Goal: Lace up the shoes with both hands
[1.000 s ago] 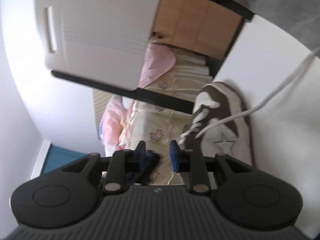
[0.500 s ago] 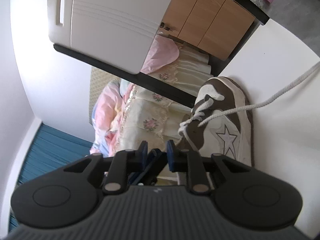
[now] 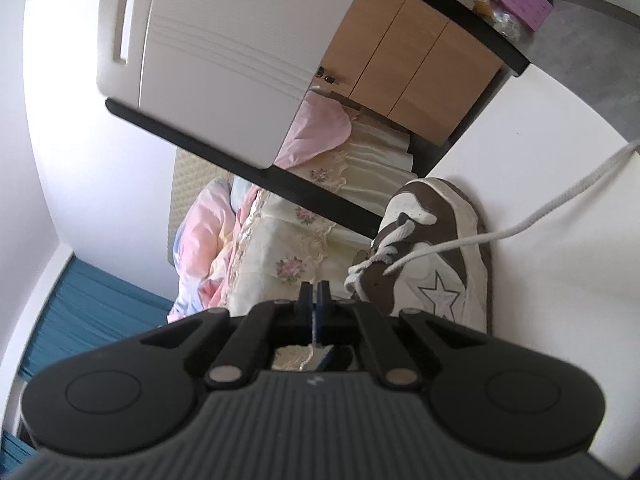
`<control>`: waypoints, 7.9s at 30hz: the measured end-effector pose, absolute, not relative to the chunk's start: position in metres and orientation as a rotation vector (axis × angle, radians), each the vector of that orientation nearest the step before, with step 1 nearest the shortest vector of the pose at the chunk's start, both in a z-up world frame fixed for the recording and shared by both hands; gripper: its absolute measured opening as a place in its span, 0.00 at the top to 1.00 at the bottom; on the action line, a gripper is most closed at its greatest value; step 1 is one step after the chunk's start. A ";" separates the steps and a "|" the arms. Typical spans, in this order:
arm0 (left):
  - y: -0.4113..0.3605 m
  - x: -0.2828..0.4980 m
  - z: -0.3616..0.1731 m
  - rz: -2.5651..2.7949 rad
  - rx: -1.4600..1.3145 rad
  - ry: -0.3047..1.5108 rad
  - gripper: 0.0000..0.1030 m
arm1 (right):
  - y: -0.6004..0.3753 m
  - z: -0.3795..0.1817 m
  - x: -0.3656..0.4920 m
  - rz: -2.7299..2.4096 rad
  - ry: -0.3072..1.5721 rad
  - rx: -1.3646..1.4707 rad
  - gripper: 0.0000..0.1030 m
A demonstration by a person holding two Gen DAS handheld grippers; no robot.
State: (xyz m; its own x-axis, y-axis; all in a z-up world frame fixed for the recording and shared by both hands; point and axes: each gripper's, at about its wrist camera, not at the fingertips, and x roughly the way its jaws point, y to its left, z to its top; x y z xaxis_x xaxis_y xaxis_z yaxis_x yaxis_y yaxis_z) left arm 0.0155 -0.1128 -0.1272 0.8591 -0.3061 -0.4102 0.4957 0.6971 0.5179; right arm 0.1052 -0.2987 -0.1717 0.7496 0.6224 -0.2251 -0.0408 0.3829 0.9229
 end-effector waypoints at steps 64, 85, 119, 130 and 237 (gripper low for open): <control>-0.095 0.023 -0.103 -0.451 0.806 0.489 0.95 | -0.292 -0.160 0.093 0.369 0.703 0.580 0.89; -0.105 0.047 -0.149 -0.667 1.066 0.375 0.97 | -0.286 -0.160 0.099 0.349 0.712 0.572 0.88; -0.122 0.065 -0.137 -0.842 1.271 0.422 0.97 | -0.267 -0.149 0.096 0.368 0.688 0.361 0.87; -0.117 0.069 -0.143 -0.868 1.227 0.470 0.97 | -0.276 -0.153 0.100 0.411 0.716 0.425 0.85; -0.089 0.073 -0.130 -0.206 0.419 0.557 0.90 | -0.305 -0.196 0.112 0.197 0.666 1.100 0.96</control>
